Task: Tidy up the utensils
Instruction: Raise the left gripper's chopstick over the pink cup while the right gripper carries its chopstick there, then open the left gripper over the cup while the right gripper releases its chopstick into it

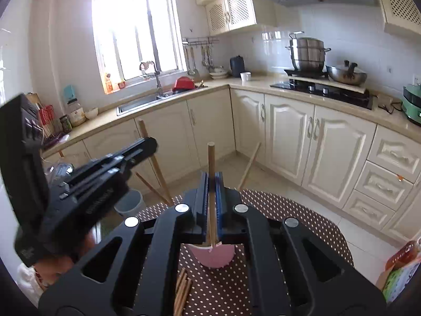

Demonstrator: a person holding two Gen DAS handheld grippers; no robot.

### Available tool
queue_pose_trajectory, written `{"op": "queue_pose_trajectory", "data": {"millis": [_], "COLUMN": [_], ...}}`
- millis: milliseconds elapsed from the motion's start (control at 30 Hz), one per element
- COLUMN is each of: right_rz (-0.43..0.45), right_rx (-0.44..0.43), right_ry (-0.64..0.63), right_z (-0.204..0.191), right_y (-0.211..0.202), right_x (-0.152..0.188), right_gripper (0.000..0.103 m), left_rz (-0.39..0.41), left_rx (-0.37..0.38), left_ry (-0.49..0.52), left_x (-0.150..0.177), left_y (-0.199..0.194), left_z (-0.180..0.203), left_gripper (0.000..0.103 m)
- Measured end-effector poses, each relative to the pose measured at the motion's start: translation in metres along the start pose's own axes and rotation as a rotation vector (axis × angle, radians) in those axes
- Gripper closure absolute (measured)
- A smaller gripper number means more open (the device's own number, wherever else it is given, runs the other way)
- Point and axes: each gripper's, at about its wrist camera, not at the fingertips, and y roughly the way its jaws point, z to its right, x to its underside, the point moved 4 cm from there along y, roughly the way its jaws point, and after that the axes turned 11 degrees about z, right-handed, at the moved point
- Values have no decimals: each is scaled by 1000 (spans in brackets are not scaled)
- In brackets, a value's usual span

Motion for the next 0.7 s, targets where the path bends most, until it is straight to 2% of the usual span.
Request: {"op": "queue_pose_trajectory", "data": {"millis": [267,367,567,600,667,700], "right_rz": [-55,-60,-68,-70,-66,-65], "right_rx": [24,27,31,31,40,41], "right_ry": [44,47,85,84,79,82], "right_z": [14,14,14,15,14,14], "right_y": [10,10,7,5,1,-1], "right_x": [30,36,37,36,36,35], "right_gripper": [97,97,97,97,96,95], "left_rz": [-61,-102,-128,-128,-124,-112], "left_rx": [-14,-23,-18,-14,-32,-36], "left_ry": [31,42,29,23,19,15], "left_x": [27,37,39,38,37,36], "left_y": [-3,-2,-8,-10,-16,-21], "left_z": [-11,-14,-19,-19,-21,-23], "left_gripper": [98,98,96,92,58,55]}}
